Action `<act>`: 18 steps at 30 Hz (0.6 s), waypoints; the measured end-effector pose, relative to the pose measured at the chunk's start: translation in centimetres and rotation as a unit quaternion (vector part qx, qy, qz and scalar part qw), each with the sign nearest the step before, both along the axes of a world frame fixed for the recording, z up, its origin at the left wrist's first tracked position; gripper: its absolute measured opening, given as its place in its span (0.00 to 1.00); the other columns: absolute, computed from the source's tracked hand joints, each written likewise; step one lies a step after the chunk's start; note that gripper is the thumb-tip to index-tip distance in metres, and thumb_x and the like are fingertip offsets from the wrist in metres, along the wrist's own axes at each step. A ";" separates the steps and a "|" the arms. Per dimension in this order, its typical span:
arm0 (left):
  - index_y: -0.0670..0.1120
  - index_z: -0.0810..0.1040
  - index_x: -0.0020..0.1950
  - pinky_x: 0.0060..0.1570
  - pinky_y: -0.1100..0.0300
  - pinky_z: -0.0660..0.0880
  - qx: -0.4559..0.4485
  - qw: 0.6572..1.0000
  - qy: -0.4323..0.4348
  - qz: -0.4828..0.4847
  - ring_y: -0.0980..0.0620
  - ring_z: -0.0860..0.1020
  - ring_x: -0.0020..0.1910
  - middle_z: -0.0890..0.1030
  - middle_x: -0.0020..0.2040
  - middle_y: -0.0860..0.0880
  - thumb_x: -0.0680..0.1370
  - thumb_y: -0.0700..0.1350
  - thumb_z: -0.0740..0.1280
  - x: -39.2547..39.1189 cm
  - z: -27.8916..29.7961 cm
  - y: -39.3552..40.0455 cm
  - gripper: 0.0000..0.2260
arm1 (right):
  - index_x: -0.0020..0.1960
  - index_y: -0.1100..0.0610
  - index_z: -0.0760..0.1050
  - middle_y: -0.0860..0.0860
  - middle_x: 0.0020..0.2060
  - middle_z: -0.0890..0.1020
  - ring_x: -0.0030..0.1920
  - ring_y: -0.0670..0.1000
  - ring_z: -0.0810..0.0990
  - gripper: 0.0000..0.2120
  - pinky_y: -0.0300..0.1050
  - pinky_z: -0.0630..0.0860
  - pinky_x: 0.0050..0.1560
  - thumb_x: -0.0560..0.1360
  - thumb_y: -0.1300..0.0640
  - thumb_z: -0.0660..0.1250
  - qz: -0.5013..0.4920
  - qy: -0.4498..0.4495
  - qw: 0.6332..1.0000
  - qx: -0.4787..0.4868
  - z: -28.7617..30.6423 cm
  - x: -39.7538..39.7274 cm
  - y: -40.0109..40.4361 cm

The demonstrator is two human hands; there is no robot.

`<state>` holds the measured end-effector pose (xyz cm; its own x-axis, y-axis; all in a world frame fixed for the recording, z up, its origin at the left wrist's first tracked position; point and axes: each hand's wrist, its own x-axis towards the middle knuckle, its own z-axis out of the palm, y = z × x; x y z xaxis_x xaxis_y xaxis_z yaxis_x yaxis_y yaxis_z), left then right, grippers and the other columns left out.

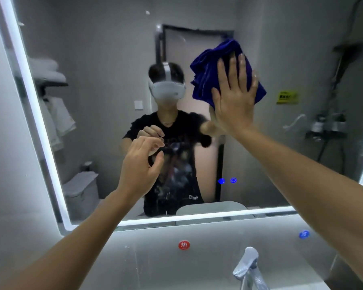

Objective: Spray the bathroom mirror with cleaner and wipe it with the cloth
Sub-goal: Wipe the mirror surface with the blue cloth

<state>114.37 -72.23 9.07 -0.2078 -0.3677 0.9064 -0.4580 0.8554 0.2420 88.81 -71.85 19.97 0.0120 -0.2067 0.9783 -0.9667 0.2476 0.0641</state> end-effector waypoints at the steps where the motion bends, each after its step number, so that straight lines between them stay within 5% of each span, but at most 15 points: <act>1: 0.44 0.78 0.52 0.51 0.75 0.68 0.001 1.000 0.009 -0.012 0.57 0.73 0.48 0.77 0.48 0.53 0.76 0.38 0.69 -0.1 -0.2 0.0 0.06 | 0.80 0.53 0.51 0.56 0.79 0.57 0.79 0.57 0.53 0.28 0.61 0.50 0.76 0.83 0.45 0.50 -0.004 0.013 1.000 0.003 -1.6 0.3 -0.2; 12: 0.45 0.77 0.55 0.50 0.49 0.80 0.070 0.993 0.057 -0.081 0.51 0.78 0.49 0.79 0.51 0.49 0.77 0.40 0.68 -3.6 -5.9 1.3 0.07 | 0.79 0.52 0.57 0.54 0.78 0.56 0.79 0.56 0.55 0.26 0.60 0.52 0.77 0.83 0.47 0.57 0.033 0.165 0.981 0.100 -14.9 1.1 0.9; 18: 0.45 0.77 0.60 0.61 0.59 0.73 0.016 0.998 0.050 -0.045 0.55 0.74 0.58 0.79 0.57 0.49 0.78 0.44 0.64 -7.4 -1.5 3.0 0.11 | 0.78 0.51 0.61 0.53 0.78 0.61 0.78 0.54 0.57 0.24 0.59 0.58 0.76 0.84 0.48 0.56 0.068 0.198 0.973 0.094 -13.3 -0.4 1.5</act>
